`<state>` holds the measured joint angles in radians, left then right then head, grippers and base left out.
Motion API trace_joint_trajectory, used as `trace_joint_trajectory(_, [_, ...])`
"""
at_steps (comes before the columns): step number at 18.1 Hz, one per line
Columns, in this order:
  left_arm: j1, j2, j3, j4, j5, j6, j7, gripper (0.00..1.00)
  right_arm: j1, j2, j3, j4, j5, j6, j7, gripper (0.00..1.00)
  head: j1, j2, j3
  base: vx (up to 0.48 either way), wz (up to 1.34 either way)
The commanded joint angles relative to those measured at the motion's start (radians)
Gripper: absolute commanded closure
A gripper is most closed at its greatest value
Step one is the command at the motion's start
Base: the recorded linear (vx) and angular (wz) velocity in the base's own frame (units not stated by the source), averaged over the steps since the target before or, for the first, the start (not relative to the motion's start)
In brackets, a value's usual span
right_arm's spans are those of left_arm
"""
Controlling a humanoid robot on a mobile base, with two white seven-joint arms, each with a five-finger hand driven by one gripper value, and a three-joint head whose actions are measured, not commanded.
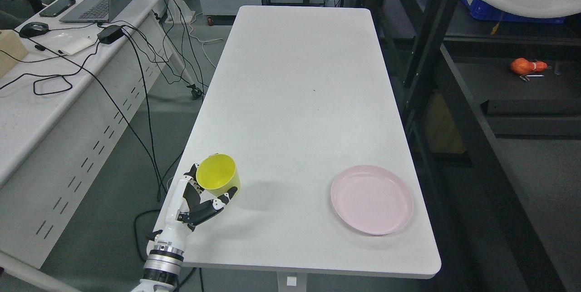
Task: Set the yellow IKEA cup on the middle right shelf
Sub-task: 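Hold the yellow cup in the left hand while turning toward the shelves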
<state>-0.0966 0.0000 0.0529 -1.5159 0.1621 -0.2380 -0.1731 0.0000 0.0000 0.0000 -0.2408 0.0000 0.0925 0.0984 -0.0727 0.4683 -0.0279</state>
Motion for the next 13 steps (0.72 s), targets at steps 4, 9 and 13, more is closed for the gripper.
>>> trace_joint_trajectory(4, [0.011,0.017,0.009,-0.050,0.008,0.000,0.000,0.93,0.011,-0.017,0.017,0.000,-0.025,0.000,-0.215,0.01,0.0000,0.000,0.000,-0.126,0.00])
trace_joint_trajectory(9, [0.012,0.017,-0.018,-0.064,0.008,0.000,0.000,0.93,0.011,-0.017,0.017,0.000,-0.025,0.000,-0.215,0.01,0.0000,0.000,0.000,-0.146,0.06])
trace_joint_trajectory(13, [0.012,0.017,-0.034,-0.064,0.008,0.000,0.001,0.92,0.011,-0.017,0.017,0.000,-0.025,0.000,-0.215,0.01,0.0000,0.000,0.000,-0.131,0.06])
